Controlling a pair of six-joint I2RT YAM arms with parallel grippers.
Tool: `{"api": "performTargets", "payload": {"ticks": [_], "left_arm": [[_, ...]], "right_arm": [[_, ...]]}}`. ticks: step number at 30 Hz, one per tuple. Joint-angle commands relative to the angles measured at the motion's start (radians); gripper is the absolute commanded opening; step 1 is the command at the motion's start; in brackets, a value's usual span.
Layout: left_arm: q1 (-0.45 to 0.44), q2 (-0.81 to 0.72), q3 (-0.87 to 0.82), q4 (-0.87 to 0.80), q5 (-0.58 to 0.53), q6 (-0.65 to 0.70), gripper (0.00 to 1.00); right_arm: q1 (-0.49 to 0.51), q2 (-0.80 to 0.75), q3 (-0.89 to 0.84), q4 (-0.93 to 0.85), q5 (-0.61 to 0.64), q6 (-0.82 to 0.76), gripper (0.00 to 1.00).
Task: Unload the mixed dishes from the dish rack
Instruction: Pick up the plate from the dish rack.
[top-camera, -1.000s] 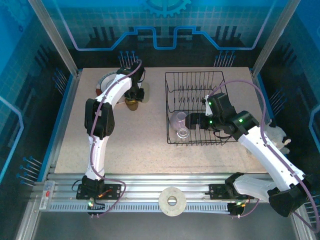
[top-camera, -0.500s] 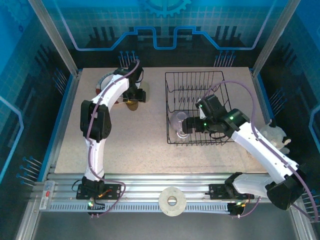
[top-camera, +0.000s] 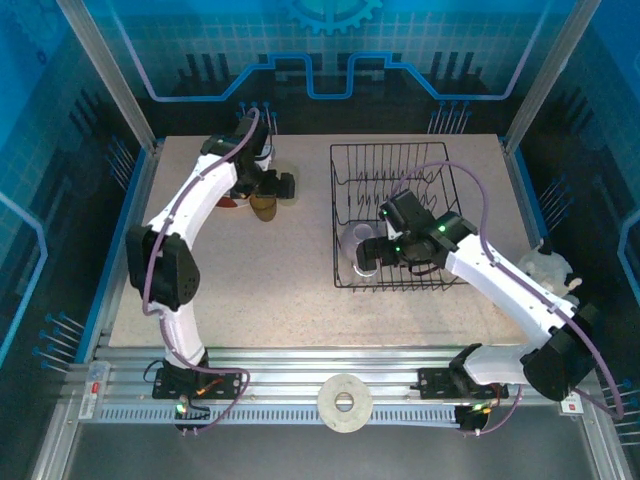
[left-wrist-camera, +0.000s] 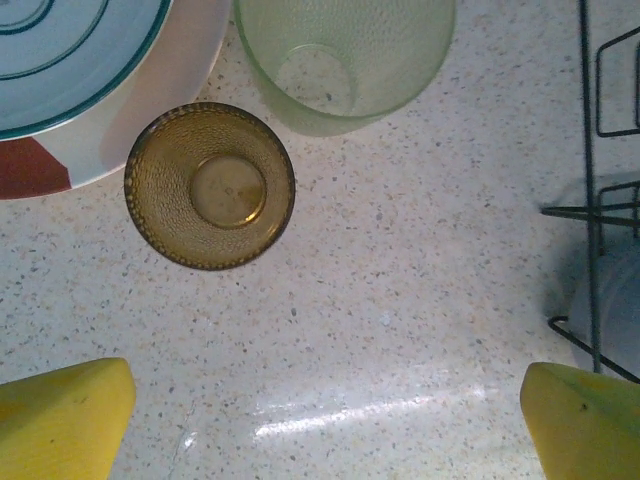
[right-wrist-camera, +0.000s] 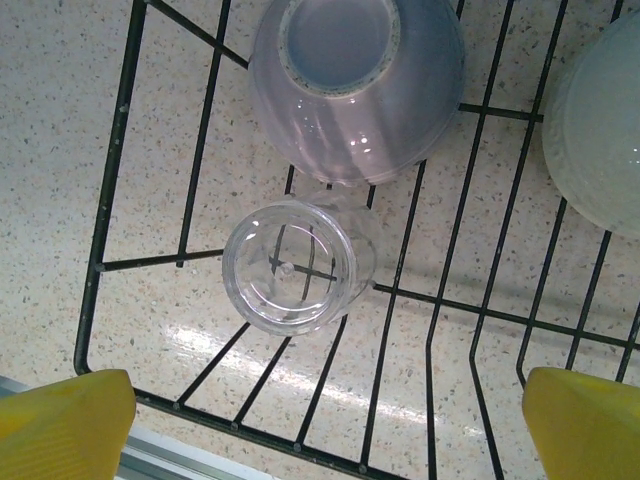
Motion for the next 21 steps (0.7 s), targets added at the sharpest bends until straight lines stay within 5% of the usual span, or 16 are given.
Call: {"api": "performTargets", "payload": {"ticks": [1,6,13,21], "left_arm": [[0.010,-0.137,-0.047,0.023,0.038,-0.016,0.99],[0.010,-0.352,-0.173,0.126,0.121,-0.040,0.99],[0.017,-0.712,-0.561,0.577,0.446,-0.186,0.99],[0.016,-0.825,-0.822,0.861,0.658,-0.371,0.99]], "right_arm": [[0.017,0.024,0.032,-0.020,0.025,-0.016,1.00],[0.024,0.062,0.029,-0.024,0.028,-0.021,1.00],[0.031,0.129,0.056,-0.010,0.009,-0.019,1.00],[0.046,0.195,0.065,0.024,-0.007,0.001,0.98]]}}
